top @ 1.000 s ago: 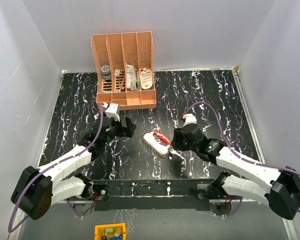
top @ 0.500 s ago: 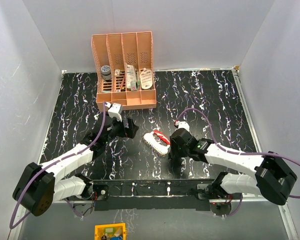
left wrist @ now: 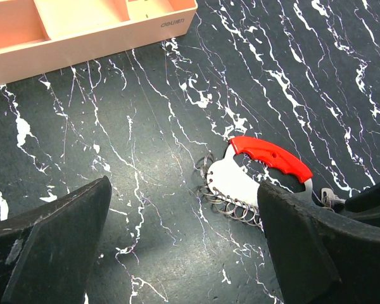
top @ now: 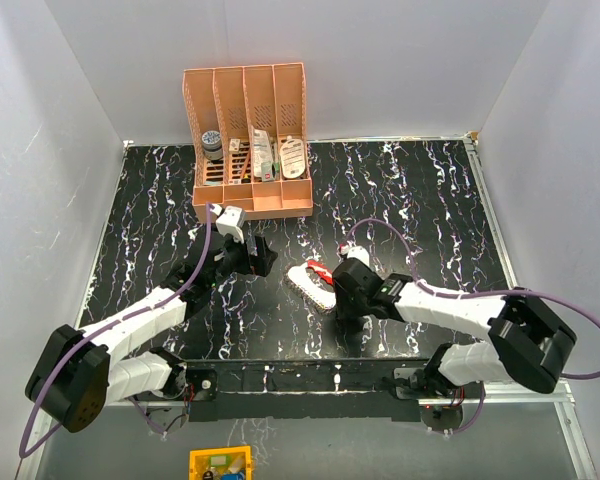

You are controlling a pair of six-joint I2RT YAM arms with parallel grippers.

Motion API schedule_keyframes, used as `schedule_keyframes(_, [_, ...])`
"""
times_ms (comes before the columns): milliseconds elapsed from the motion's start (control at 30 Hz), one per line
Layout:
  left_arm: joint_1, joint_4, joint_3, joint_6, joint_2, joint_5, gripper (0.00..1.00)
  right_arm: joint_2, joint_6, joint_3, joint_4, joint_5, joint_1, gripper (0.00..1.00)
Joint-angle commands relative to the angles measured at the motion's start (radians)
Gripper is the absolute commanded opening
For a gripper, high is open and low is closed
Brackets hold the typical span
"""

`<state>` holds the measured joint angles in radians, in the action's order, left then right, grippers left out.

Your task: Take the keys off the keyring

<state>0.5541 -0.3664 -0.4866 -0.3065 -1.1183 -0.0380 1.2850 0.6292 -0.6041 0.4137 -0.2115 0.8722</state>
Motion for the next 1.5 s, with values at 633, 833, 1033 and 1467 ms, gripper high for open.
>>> schedule_keyframes(633, [0.005,-0.005,-0.026,0.027,0.017,0.017,0.98,0.136,-0.067,-0.166,-0.032,-0.114,0.048,0.35])
schedule_keyframes(833, [0.006,-0.011,-0.014,0.023,0.022,0.02,0.98,0.105,-0.053,-0.146,-0.029,-0.092,0.05,0.3])
schedule_keyframes(1033, [0.005,-0.009,-0.022,0.026,0.017,0.024,0.97,0.102,-0.046,-0.136,-0.017,-0.032,0.054,0.25])
schedule_keyframes(1467, [0.005,-0.01,-0.032,0.031,0.004,0.023,0.95,0.114,-0.028,-0.12,-0.013,-0.002,0.062,0.25])
